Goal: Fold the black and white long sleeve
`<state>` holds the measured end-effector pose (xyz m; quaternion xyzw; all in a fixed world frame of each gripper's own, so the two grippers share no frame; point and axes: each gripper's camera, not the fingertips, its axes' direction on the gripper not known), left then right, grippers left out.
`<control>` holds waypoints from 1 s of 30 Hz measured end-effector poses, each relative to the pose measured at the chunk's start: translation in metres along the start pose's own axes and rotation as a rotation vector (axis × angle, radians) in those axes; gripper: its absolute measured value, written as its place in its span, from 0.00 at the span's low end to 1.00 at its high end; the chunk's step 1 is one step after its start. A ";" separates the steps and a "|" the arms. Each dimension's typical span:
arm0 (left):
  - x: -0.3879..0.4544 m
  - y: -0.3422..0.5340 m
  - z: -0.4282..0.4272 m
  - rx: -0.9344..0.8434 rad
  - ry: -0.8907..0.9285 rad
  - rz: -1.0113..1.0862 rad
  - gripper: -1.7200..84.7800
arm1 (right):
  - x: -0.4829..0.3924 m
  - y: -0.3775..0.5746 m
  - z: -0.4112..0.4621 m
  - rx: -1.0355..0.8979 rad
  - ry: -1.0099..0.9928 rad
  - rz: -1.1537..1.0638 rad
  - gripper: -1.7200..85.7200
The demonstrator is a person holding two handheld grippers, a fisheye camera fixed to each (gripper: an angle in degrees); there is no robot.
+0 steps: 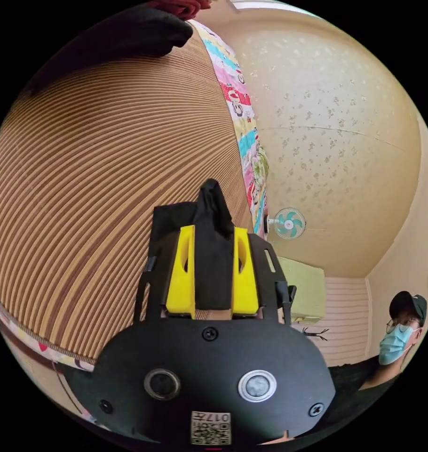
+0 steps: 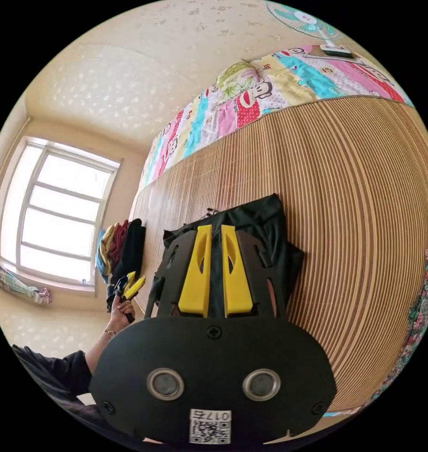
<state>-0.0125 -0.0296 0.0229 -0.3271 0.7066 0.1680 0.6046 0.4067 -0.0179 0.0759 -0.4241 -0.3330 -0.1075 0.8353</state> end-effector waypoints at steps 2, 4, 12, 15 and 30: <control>-0.015 0.049 -0.001 0.028 -0.152 -0.062 0.20 | -0.039 0.035 0.038 -0.075 0.074 -0.139 0.03; -0.027 0.082 0.002 0.064 -0.197 -0.115 0.21 | -0.062 0.060 0.069 -0.119 0.123 -0.240 0.03; -0.083 0.119 0.086 0.058 -0.007 -0.371 0.09 | -0.043 0.089 0.144 -0.282 0.210 -0.282 0.03; -0.029 0.105 0.098 0.114 0.026 -0.136 0.08 | -0.026 0.089 0.086 -0.147 0.101 -0.236 0.03; 0.105 0.277 0.293 -0.311 -0.096 0.492 0.14 | 0.157 0.227 -0.002 -0.123 -0.353 0.418 0.11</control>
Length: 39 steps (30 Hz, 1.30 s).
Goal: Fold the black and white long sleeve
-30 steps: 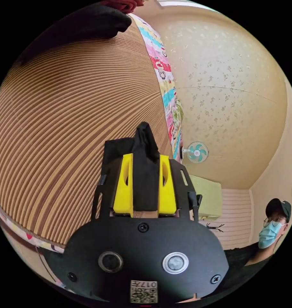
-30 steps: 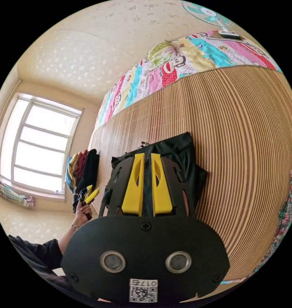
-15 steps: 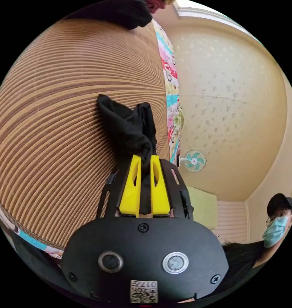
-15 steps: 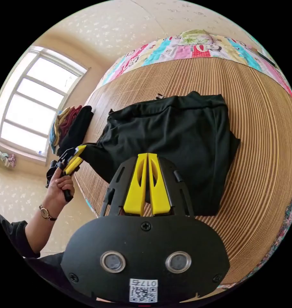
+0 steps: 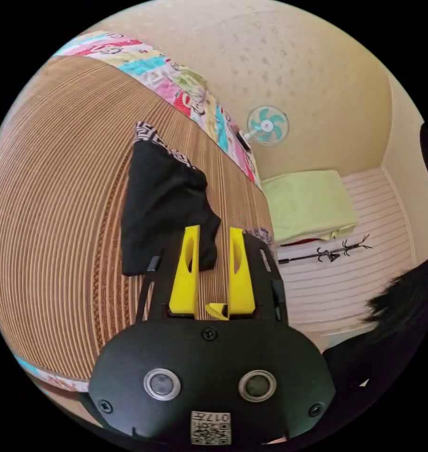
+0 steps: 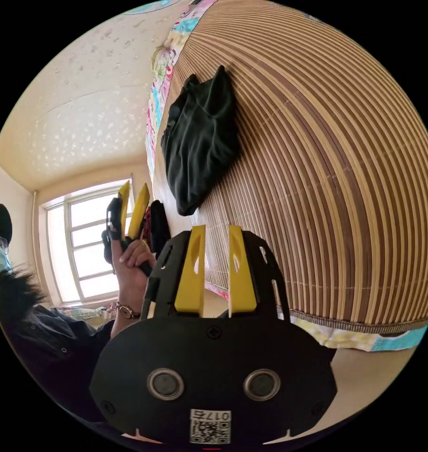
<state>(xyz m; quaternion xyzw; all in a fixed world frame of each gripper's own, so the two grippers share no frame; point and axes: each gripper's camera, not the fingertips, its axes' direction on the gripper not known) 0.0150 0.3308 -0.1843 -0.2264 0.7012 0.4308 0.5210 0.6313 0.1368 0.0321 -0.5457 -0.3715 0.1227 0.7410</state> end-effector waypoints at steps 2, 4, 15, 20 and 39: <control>-0.040 0.016 -0.014 0.039 -0.098 -0.178 0.15 | 0.014 -0.002 0.005 0.014 -0.149 0.053 0.15; -0.071 0.024 0.002 -0.046 -0.121 -0.303 0.14 | 0.025 -0.006 0.012 0.046 -0.285 0.109 0.18; -0.005 0.087 0.032 -0.328 0.195 -0.405 0.02 | 0.047 -0.079 0.089 0.170 -0.728 0.236 0.08; 0.071 0.113 -0.005 -0.388 0.187 -0.249 0.05 | -0.018 -0.096 0.036 0.111 -0.526 -0.136 0.02; 0.004 0.204 -0.272 -0.120 -0.138 -0.335 0.08 | 0.083 0.238 0.003 0.451 0.245 0.919 0.03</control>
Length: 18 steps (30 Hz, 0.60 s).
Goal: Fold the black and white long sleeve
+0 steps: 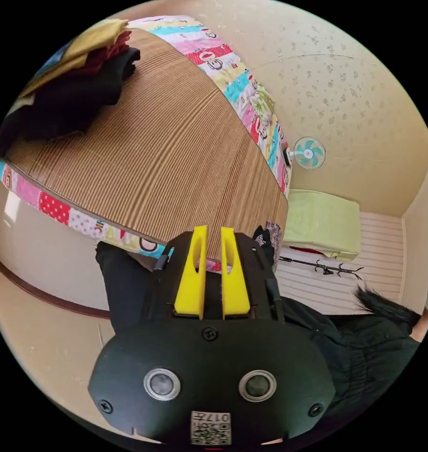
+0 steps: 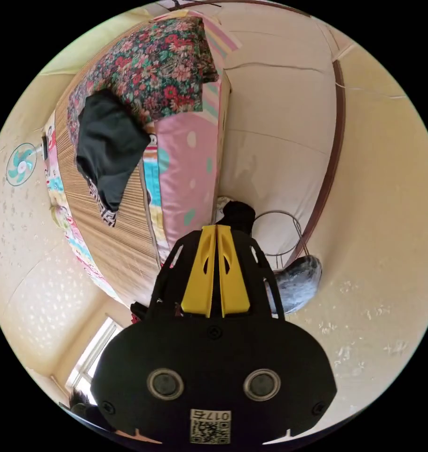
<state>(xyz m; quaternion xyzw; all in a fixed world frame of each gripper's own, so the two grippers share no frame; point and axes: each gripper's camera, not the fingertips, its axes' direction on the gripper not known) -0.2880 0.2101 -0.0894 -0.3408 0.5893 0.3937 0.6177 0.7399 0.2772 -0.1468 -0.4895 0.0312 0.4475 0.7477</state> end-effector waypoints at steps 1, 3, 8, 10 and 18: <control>-0.011 -0.006 -0.031 0.059 -0.062 0.015 0.10 | -0.010 0.028 0.028 -0.024 -0.050 -0.032 0.03; -0.030 -0.018 -0.081 0.158 -0.145 0.034 0.12 | -0.038 0.065 0.068 -0.038 -0.101 -0.123 0.03; -0.094 -0.065 -0.218 0.415 -0.284 -0.007 0.15 | -0.165 0.163 0.170 -0.205 -0.187 -0.451 0.02; -0.120 -0.087 -0.248 0.451 -0.317 -0.047 0.16 | -0.206 0.204 0.181 -0.239 -0.232 -0.595 0.02; -0.230 -0.126 -0.240 0.392 -0.211 -0.297 0.06 | -0.251 0.338 0.165 -0.258 0.054 -1.019 0.03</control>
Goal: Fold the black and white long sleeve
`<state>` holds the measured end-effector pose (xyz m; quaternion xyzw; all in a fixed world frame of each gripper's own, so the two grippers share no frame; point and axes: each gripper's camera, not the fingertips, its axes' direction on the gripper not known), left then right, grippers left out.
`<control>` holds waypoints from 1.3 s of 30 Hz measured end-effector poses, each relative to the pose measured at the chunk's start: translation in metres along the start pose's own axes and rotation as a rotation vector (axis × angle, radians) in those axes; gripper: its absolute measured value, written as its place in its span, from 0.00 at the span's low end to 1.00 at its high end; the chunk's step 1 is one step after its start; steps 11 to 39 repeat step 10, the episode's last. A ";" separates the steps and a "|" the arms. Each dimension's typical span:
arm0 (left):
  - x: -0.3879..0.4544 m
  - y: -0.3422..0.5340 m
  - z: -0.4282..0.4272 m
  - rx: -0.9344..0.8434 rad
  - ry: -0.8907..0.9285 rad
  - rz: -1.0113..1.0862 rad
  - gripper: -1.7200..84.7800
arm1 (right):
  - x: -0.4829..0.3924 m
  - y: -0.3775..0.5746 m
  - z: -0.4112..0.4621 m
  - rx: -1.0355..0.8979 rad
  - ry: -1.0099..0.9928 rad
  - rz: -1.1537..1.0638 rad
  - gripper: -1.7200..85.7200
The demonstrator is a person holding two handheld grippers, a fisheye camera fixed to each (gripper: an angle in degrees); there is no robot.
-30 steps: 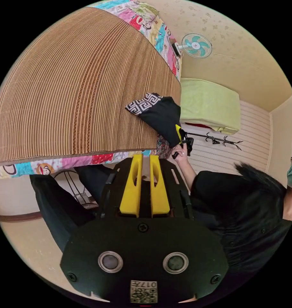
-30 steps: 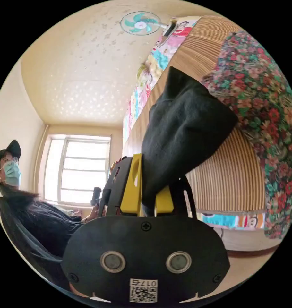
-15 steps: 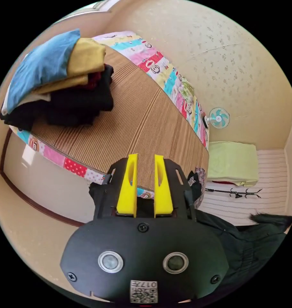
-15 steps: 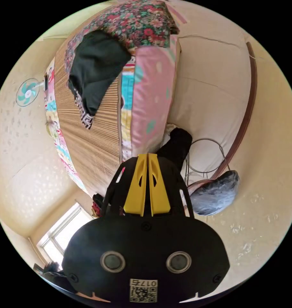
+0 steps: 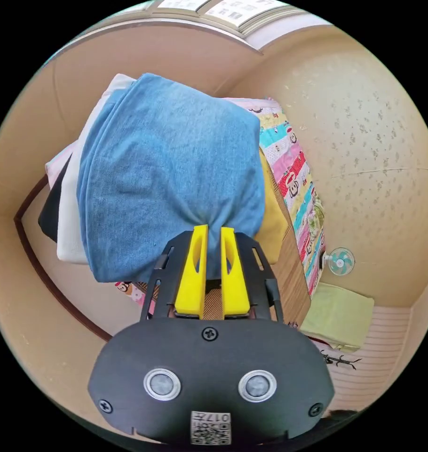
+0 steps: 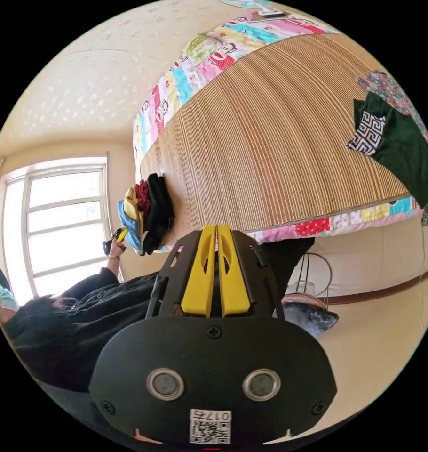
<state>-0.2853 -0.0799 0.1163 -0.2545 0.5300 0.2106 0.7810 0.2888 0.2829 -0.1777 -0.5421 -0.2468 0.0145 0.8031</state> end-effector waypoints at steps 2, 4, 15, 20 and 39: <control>0.007 0.028 -0.027 0.060 0.189 0.082 0.02 | -0.016 0.018 -0.016 0.021 -0.008 -0.090 0.03; 0.026 0.055 -0.053 0.101 0.341 0.226 0.02 | -0.035 0.027 -0.028 0.059 -0.061 -0.197 0.04; 0.137 0.144 -0.139 0.114 0.779 0.700 0.01 | -0.120 -0.002 -0.001 -0.004 -0.234 -0.500 0.19; 0.137 0.144 -0.139 0.114 0.779 0.700 0.01 | -0.120 -0.002 -0.001 -0.004 -0.234 -0.500 0.19; 0.137 0.144 -0.139 0.114 0.779 0.700 0.01 | -0.120 -0.002 -0.001 -0.004 -0.234 -0.500 0.19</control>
